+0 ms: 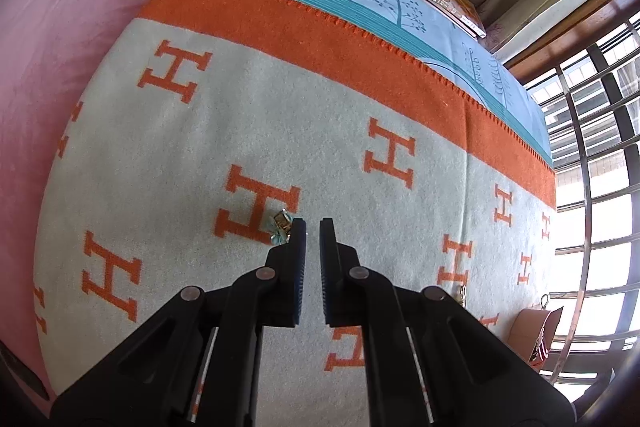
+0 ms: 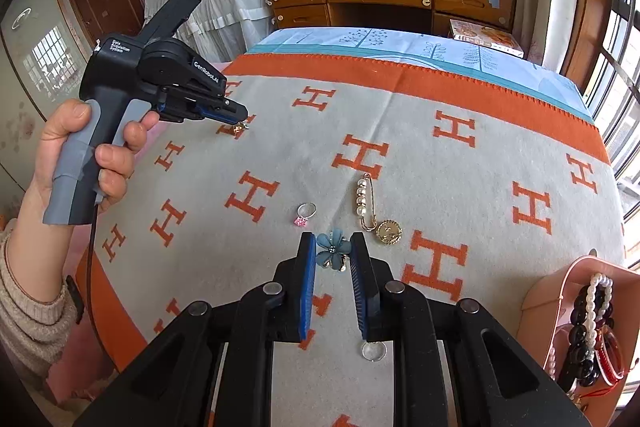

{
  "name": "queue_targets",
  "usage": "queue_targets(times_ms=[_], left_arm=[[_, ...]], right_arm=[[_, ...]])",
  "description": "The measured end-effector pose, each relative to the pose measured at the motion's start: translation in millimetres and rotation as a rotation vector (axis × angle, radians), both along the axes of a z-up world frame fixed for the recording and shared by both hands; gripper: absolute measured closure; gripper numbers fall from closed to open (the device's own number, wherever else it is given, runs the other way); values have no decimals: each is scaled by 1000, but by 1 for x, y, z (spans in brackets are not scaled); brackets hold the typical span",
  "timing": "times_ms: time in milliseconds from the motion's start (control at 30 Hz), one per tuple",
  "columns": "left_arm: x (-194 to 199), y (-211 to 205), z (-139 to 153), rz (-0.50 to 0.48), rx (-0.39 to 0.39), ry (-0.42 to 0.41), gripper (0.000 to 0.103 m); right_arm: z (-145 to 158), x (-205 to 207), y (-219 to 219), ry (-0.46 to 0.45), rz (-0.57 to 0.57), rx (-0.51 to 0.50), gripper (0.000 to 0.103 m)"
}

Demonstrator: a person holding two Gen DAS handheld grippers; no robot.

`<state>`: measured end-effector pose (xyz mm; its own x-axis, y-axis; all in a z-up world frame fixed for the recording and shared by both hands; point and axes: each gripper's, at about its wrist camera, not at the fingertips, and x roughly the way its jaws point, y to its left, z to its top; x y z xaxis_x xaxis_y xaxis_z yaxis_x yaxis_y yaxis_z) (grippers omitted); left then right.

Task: Organize jewelry
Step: 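Grasp the gold-and-green brooch with the left gripper while the right holds the flower brooch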

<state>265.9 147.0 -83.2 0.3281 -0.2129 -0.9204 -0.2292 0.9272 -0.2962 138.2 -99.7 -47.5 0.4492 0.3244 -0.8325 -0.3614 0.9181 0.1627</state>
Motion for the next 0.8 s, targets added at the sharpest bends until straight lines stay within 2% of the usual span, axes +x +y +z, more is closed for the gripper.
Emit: queue_targets(times_ms=[67, 233, 433, 667, 733, 767, 800], left_arm=[[1, -3, 4, 1, 46, -6, 99], [-4, -6, 18, -24, 97, -50, 98], [1, -7, 6, -35, 196, 19, 98], [8, -11, -2, -50, 227, 29, 93], [8, -12, -2, -51, 221, 33, 90], [9, -12, -2, -50, 220, 34, 83], [9, -12, -2, -52, 215, 33, 70]], right_arm=[[0, -1, -1, -1, -3, 1, 86], [-2, -2, -4, 6, -10, 5, 86], [-2, -3, -3, 6, -5, 11, 86], [-3, -5, -6, 9, -15, 13, 86], [-4, -4, -7, 14, -17, 16, 86], [-5, -5, -8, 16, -19, 16, 86], [-6, -4, -8, 18, -20, 17, 86]])
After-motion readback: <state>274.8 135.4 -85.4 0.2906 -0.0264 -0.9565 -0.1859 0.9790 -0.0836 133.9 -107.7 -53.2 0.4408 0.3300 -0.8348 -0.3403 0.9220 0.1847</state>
